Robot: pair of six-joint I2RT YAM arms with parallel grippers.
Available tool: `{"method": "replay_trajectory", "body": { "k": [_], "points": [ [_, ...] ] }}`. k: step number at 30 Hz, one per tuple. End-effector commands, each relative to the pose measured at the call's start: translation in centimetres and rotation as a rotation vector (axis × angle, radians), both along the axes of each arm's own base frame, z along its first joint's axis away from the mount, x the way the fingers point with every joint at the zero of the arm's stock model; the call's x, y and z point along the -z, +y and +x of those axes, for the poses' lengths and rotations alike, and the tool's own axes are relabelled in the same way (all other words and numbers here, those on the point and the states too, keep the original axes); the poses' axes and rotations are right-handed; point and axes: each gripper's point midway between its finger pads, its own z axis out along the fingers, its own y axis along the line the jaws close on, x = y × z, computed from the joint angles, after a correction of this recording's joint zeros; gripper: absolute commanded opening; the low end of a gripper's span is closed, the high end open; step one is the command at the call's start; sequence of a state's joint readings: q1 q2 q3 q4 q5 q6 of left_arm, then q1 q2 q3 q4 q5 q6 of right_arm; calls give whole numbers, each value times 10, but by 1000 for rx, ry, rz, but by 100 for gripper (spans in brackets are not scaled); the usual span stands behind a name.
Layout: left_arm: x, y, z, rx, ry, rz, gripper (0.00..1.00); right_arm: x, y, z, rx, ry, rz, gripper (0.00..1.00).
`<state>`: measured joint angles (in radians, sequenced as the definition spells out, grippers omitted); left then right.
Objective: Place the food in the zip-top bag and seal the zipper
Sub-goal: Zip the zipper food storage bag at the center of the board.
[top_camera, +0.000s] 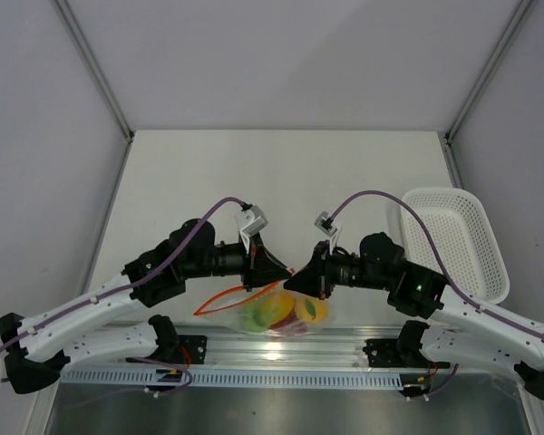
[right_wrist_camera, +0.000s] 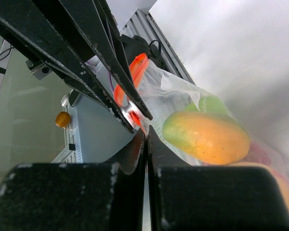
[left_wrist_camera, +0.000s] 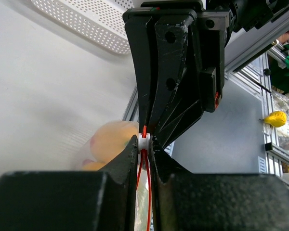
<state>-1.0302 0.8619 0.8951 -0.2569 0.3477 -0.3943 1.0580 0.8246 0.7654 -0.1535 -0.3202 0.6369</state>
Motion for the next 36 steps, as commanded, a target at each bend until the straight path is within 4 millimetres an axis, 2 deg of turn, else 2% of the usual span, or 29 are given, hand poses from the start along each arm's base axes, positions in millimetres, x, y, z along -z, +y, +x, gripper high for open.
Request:
{"method": "replay_trajectory", "body": {
  "k": [1,4,9,10,11,14,15,19,26,36],
  "points": [
    [-2,-1,-4,14,6,-12,8,-29,2,2,10,-30,67,0],
    [-2,0,-3,8,4,-11,1,-29,1,2,7,-31,67,0],
    [-7,0,-4,11,-1,-22,0,-28,0,-3,-32,-61,46,0],
    [-8,1,-4,12,-3,-22,1,-23,-3,-1,-21,-75,10,1],
    [-10,2,-5,15,-8,-25,0,-23,-5,0,-18,-88,1,9],
    [-11,3,-7,21,-12,-26,1,-25,-9,-3,-51,-136,-21,23],
    [-10,3,-7,21,-12,-24,1,-24,-9,-3,-55,-146,-30,24],
    [-10,2,-9,32,-5,-26,0,-23,-9,-1,-86,-166,-43,24],
    [-11,2,-10,41,-5,-29,1,-17,-8,6,-108,-165,-48,15],
    [-10,0,-10,46,-3,-23,1,-13,1,3,-183,-172,-34,22]
  ]
}}
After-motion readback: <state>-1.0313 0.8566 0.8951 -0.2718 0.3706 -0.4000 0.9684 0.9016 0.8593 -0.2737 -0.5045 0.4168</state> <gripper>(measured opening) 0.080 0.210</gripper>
